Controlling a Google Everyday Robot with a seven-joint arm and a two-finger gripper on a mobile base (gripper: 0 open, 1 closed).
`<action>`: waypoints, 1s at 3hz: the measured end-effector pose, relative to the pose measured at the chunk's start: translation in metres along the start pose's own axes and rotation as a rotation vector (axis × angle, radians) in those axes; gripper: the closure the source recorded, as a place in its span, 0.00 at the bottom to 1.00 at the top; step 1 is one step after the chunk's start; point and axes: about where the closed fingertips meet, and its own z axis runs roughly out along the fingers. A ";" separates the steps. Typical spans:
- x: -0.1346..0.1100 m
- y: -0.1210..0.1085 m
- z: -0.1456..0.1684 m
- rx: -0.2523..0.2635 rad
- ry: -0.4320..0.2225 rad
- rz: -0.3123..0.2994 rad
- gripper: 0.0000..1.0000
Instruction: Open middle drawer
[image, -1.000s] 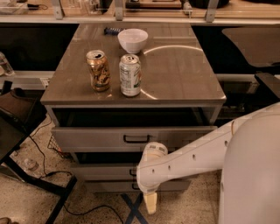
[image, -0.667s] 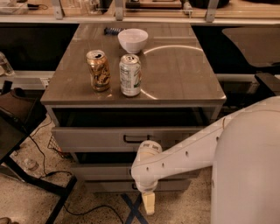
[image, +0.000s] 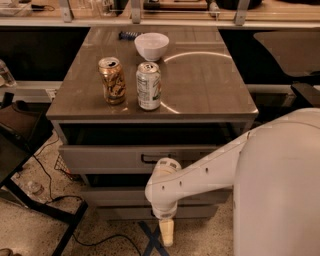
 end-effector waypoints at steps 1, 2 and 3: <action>-0.005 0.005 0.004 -0.040 -0.038 0.017 0.00; -0.005 0.005 0.004 -0.040 -0.038 0.017 0.00; -0.004 0.005 0.005 -0.042 -0.037 0.017 0.16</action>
Offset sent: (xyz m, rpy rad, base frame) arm -0.0033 0.0030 -0.0037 0.0263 0.0331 -0.0148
